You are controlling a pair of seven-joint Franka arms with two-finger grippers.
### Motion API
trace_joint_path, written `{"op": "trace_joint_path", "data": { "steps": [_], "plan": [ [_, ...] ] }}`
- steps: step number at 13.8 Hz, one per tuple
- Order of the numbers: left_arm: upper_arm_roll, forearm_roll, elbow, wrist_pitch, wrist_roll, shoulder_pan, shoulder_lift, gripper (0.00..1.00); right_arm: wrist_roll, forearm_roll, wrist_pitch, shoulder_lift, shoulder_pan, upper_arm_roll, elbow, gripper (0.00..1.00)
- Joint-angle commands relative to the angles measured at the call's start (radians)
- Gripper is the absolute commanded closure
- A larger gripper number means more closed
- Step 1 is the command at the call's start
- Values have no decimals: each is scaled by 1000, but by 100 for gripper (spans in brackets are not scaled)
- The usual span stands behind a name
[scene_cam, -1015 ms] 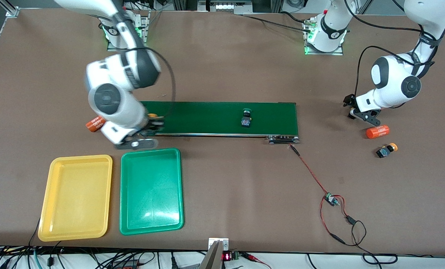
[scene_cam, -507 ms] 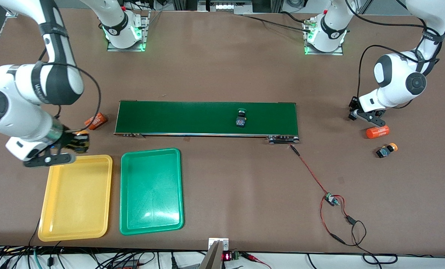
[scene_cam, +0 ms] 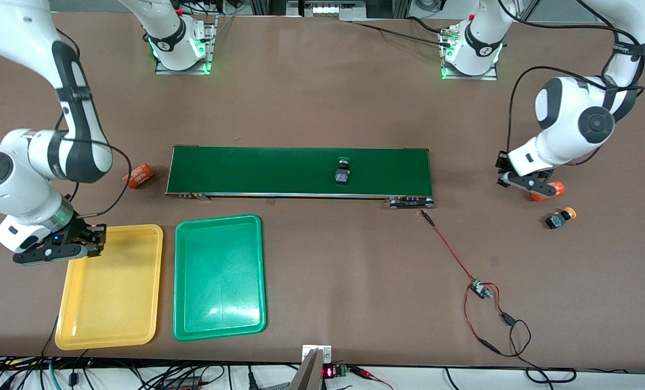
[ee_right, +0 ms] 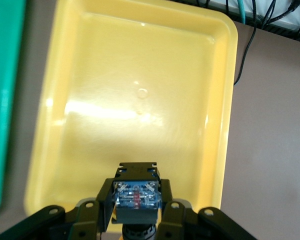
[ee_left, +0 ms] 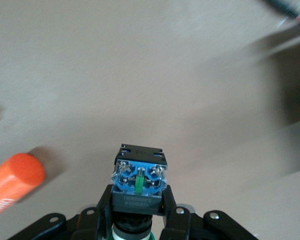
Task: Sort buttons by color to trays
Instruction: 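Place the button in the yellow tray while the left gripper carries another, then release the button in the yellow tray while the left gripper lowers another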
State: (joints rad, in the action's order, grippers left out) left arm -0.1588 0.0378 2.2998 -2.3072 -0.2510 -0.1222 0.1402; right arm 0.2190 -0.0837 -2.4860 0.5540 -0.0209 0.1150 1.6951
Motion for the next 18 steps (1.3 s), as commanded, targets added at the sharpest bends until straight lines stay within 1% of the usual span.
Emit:
{"op": "trace_joint_path", "data": {
  "steps": [1, 3, 4, 6, 8, 9, 10, 11, 15, 16, 18],
  "plan": [
    [-69, -18, -46, 66, 192, 55, -7, 100, 16, -14, -77, 56, 33, -25, -12, 93],
    [-114, -114, -60, 64, 297, 85, 2, 100, 19, -13, -170, 115, 39, -25, -11, 93],
    [-126, -148, -81, 64, 329, 102, 7, 100, 19, -13, -206, 136, 45, -25, -9, 93],
    [-130, -164, -124, 66, 396, 151, 22, 100, 32, -13, -263, 168, 55, -25, -9, 93],
    [-130, -192, -134, 57, 461, 214, 51, 100, 62, -11, -292, 182, 65, -25, -9, 92],
    [-128, -220, -151, 36, 488, 245, 74, 100, 62, -10, -294, 187, 65, -25, -9, 65],
    [-128, -225, -161, 26, 504, 259, 94, 100, 60, -7, -294, 188, 65, -25, -9, 9],
    [-128, -228, -172, 14, 506, 260, 117, 100, 62, -7, -292, 187, 65, -25, -6, 0],
    [-127, -220, -175, -38, 503, 274, 163, 100, 65, -7, -280, 179, 59, -26, 1, 0],
    [-127, -220, -177, -43, 503, 274, 170, 100, 62, -5, -252, 172, 58, -37, 1, 0],
    [-127, -220, -177, -79, 504, 276, 194, 100, 49, -1, -127, 126, 61, -72, -2, 0]
  ]
}}
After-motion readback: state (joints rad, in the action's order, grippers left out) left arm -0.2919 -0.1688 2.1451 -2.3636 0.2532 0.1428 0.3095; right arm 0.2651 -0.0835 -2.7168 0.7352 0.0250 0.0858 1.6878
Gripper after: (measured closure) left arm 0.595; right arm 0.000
